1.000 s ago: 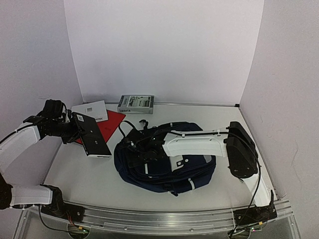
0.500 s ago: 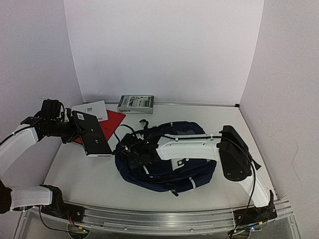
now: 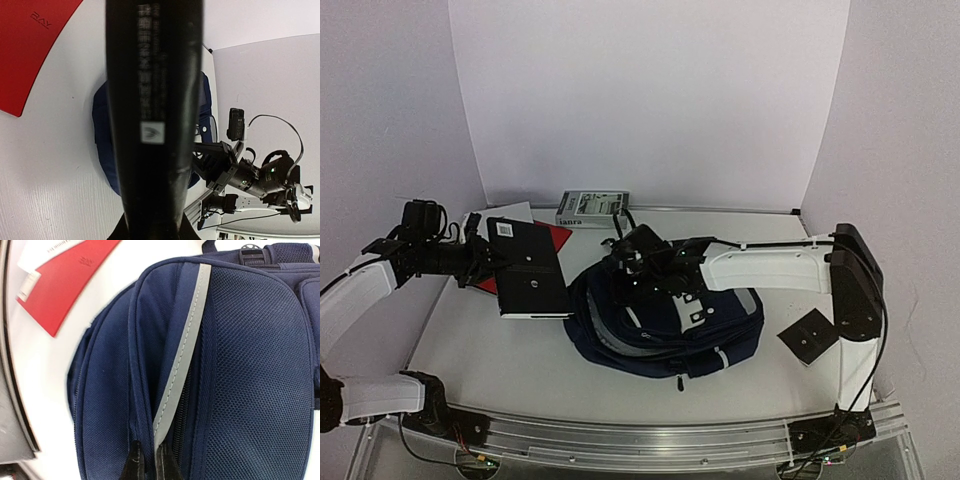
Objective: Pack the student bag
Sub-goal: Place the book in the student bag.
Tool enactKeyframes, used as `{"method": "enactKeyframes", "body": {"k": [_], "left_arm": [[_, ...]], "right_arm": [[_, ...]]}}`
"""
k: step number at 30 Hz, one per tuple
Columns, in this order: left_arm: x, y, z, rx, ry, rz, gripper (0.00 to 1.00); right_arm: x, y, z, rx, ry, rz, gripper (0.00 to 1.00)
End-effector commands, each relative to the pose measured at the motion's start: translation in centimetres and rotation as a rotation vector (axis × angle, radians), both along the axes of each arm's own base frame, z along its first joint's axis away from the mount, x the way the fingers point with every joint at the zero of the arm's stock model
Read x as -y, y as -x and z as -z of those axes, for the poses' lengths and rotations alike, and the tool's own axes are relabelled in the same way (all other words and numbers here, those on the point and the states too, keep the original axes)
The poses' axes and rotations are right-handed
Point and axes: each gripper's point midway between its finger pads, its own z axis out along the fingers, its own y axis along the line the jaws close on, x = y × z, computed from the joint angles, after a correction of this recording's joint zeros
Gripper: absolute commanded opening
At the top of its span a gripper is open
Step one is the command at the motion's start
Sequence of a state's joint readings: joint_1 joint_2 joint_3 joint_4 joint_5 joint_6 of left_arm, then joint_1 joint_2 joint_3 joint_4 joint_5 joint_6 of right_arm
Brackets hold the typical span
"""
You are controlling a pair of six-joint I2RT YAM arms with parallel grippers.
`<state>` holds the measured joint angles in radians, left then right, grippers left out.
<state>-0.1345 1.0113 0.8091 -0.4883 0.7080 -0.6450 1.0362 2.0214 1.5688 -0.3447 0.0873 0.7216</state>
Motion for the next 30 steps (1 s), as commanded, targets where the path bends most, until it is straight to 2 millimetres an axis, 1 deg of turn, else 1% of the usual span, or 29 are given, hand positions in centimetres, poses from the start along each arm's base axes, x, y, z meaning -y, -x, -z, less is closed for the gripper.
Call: {"method": "enactKeyframes", "body": {"k": [1, 8, 11, 16, 17, 23, 27, 30], "left_arm": [[2.1, 0.1, -3.4, 0.114, 0.125, 0.125, 0.00], [2.7, 0.4, -1.7, 0.035, 0.180, 0.126, 0.00], [3.9, 0.6, -0.6, -0.010, 0.209, 0.142, 0.00], [7.5, 1.0, 2.0, -0.068, 0.200, 0.186, 0.00], [8.4, 1.0, 2.2, -0.067, 0.200, 0.201, 0.00], [12.2, -0.1, 2.7, -0.035, 0.242, 0.229, 0.00], [15.0, -0.7, 2.1, 0.017, 0.288, 0.255, 0.00], [16.3, -1.7, 2.7, 0.033, 0.292, 0.246, 0.00]], "right_arm": [[-1.0, -0.8, -6.6, 0.012, -0.315, -0.039, 0.00], [-0.5, -0.4, -11.4, 0.038, -0.527, -0.062, 0.00], [-0.4, -0.3, -13.0, 0.059, -0.574, -0.066, 0.00], [-0.6, -0.3, -14.7, 0.082, -0.625, -0.074, 0.00], [-0.7, -0.3, -14.8, 0.081, -0.635, -0.076, 0.00], [-1.0, -0.1, -15.8, 0.082, -0.684, -0.092, 0.00], [-1.0, 0.1, -16.1, 0.084, -0.706, -0.094, 0.00], [-0.9, 0.2, -16.7, 0.091, -0.725, -0.096, 0.00]]}}
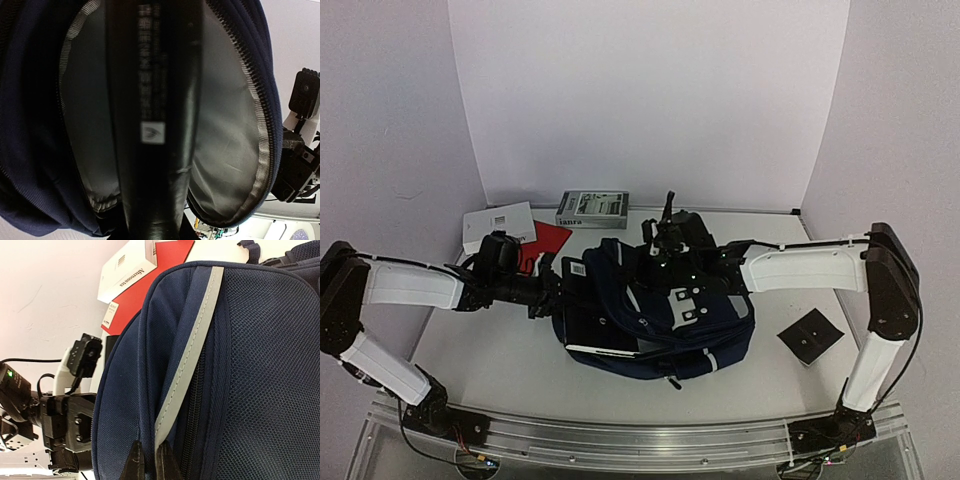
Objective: Pack the student bag
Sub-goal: Place the book in the student bag.
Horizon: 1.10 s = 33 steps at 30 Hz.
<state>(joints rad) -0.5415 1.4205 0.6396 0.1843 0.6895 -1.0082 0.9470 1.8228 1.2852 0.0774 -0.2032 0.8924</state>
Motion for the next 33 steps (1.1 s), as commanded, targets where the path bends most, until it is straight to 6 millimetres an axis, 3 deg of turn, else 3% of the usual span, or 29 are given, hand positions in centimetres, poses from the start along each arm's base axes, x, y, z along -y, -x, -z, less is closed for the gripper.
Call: {"method": "enactKeyframes", "body": {"k": [1, 9, 16, 19, 23, 29, 33], "left_arm": [[3.4, -3.4, -6.1, 0.227, 0.176, -0.014, 0.00], [6.3, -5.7, -7.1, 0.335, 0.231, -0.056, 0.00], [9.1, -6.8, -3.7, 0.324, 0.184, -0.036, 0.00], [9.5, -7.1, -1.5, 0.274, 0.123, -0.018, 0.06], [7.9, -7.5, 0.2, 0.268, -0.053, -0.052, 0.19], [3.9, -7.1, 0.2, 0.299, -0.304, -0.097, 0.51], [1.7, -6.2, 0.7, 0.271, -0.437, -0.096, 0.65]], "right_arm": [[-0.9, 0.0, -10.9, 0.176, -0.277, -0.021, 0.00], [-0.5, 0.5, -12.1, 0.175, -0.328, -0.017, 0.00], [-0.3, 0.5, -12.3, 0.175, -0.345, -0.005, 0.00], [-0.2, 0.4, -11.9, 0.170, -0.338, 0.002, 0.00], [0.2, 0.4, -11.6, 0.172, -0.329, 0.019, 0.00], [0.7, 0.2, -11.5, 0.186, -0.318, 0.039, 0.00], [0.7, 0.1, -11.4, 0.188, -0.315, 0.041, 0.00]]}}
